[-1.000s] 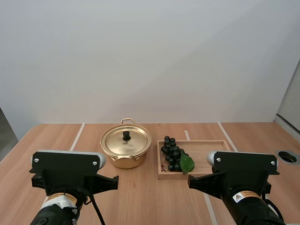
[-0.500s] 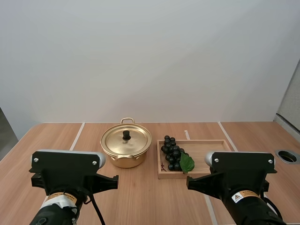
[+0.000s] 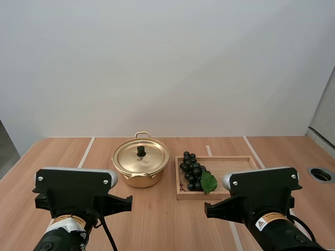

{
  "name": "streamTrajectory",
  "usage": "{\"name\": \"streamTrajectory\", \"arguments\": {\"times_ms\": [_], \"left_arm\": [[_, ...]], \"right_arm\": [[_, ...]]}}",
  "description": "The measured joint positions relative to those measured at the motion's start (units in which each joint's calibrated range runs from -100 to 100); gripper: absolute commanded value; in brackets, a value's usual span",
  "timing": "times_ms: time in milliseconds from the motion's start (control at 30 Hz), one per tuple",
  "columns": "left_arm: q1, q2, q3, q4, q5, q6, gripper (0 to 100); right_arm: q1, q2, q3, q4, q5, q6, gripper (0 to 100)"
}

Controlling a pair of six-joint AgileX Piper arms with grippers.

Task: Open the pot, put the pineapple inside, and close it

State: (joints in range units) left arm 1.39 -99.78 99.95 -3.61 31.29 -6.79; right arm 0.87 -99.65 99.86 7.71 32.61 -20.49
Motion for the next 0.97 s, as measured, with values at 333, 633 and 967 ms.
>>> {"name": "streamTrajectory", "arguments": {"times_ms": [333, 633, 967], "left_arm": [[0.0, 0.0, 0.0, 0.0, 0.0, 0.0, 0], [0.0, 0.0, 0.0, 0.0, 0.0, 0.0, 0], [0.0, 0.0, 0.0, 0.0, 0.0, 0.0, 0]], "right_arm": [[0.0, 0.0, 0.0, -0.6, -0.3, 10.3, 0], [0.0, 0.0, 0.0, -0.6, -0.3, 6.3, 0], [0.0, 0.0, 0.0, -0.6, -0.3, 6.3, 0]]}}
